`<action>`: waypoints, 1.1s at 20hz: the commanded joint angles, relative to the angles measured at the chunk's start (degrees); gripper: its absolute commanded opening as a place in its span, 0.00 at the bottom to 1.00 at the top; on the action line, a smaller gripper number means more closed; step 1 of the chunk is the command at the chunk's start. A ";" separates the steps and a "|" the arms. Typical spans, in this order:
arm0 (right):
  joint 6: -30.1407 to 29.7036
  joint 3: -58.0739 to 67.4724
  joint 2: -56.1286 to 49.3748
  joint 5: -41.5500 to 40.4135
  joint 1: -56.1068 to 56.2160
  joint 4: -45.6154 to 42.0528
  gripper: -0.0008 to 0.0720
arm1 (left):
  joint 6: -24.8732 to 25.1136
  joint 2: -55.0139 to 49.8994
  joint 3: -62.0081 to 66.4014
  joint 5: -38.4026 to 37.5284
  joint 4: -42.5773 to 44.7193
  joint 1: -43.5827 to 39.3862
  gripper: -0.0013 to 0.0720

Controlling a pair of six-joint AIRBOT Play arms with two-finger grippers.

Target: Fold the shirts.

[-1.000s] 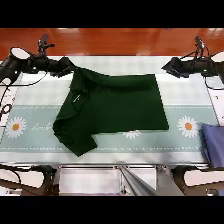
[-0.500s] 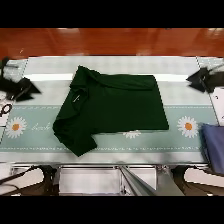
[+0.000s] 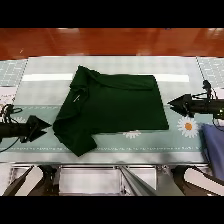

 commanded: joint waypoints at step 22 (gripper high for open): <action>-0.48 -1.40 2.14 -0.72 0.48 5.95 0.57 | 5.79 -11.10 -0.33 13.73 -4.39 -20.02 0.05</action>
